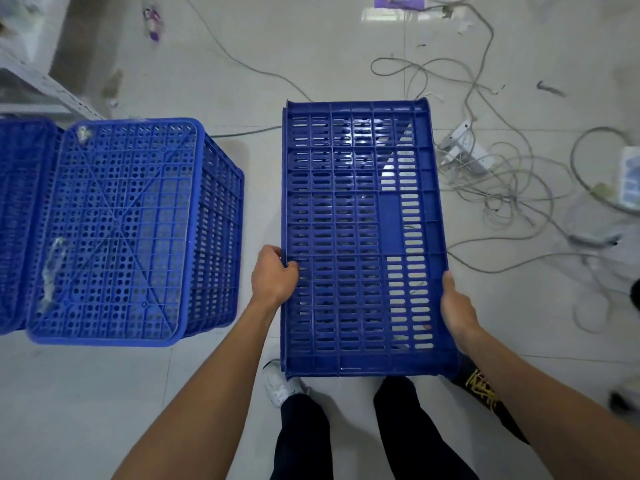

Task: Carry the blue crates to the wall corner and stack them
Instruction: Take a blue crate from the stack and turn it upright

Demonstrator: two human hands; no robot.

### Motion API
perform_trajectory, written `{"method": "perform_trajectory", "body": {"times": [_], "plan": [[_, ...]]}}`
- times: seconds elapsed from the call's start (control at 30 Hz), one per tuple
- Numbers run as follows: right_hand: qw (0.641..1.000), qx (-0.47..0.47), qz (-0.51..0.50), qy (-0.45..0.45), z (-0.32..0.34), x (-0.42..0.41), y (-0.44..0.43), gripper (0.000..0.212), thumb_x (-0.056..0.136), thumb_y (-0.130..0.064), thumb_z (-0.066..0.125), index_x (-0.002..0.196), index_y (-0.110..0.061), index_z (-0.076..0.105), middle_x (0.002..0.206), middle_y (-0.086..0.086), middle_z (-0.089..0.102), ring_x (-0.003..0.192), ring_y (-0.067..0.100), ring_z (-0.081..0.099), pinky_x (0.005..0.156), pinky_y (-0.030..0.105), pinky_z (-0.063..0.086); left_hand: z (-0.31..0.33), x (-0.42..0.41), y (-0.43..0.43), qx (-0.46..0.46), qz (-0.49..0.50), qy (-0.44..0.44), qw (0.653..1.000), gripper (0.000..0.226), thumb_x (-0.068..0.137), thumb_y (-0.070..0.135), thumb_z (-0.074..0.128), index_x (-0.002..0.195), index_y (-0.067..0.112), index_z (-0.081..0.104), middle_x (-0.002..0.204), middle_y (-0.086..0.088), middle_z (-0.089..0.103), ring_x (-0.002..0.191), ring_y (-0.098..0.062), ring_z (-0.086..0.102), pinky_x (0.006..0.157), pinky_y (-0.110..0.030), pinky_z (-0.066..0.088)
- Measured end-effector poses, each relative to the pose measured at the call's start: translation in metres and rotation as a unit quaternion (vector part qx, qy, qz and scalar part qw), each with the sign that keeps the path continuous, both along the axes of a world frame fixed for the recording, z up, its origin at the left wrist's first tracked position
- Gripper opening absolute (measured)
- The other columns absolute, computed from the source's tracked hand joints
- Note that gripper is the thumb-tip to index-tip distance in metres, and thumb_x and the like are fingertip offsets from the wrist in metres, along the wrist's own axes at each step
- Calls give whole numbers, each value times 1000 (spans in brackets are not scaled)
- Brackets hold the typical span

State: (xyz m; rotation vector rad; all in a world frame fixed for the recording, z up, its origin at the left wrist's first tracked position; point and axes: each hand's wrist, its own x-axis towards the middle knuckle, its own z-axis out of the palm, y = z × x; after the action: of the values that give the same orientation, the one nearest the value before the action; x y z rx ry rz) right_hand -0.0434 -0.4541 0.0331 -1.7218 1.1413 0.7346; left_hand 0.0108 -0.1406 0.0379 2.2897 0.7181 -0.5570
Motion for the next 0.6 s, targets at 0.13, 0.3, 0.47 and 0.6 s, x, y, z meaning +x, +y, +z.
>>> {"method": "perform_trajectory", "body": {"times": [0.13, 0.3, 0.47, 0.6], "plan": [[1000, 4, 14, -10, 2, 4, -1, 73, 94, -71, 19, 105, -15, 65, 96, 10, 72, 88, 29, 69, 90, 47, 53, -2, 14, -4, 9, -18, 3, 1000, 31, 94, 16, 55, 124, 9, 48, 119, -11, 58, 99, -30, 62, 89, -47, 54], [999, -19, 27, -12, 2, 9, 7, 73, 94, -70, 16, 93, -16, 66, 93, 11, 71, 86, 30, 68, 90, 49, 53, -5, 28, 1, 6, -36, 21, 999, 27, 90, 7, 53, 116, 3, 52, 114, -18, 60, 95, -34, 64, 79, -44, 54], [998, -34, 58, -14, -3, 10, 17, 77, 95, -69, 12, 89, -13, 66, 93, 13, 69, 87, 31, 66, 91, 49, 51, -7, 31, 14, 5, -40, 55, 998, 41, 89, 5, 55, 130, 4, 46, 120, -16, 58, 98, -31, 63, 84, -44, 55], [997, -50, 64, -12, -7, 8, 19, 78, 94, -69, 10, 94, -15, 66, 97, 13, 69, 90, 31, 65, 94, 50, 50, -8, 31, 20, -3, -44, 57, 997, 49, 91, 9, 57, 138, 5, 42, 125, -15, 56, 102, -28, 62, 84, -39, 54]]}}
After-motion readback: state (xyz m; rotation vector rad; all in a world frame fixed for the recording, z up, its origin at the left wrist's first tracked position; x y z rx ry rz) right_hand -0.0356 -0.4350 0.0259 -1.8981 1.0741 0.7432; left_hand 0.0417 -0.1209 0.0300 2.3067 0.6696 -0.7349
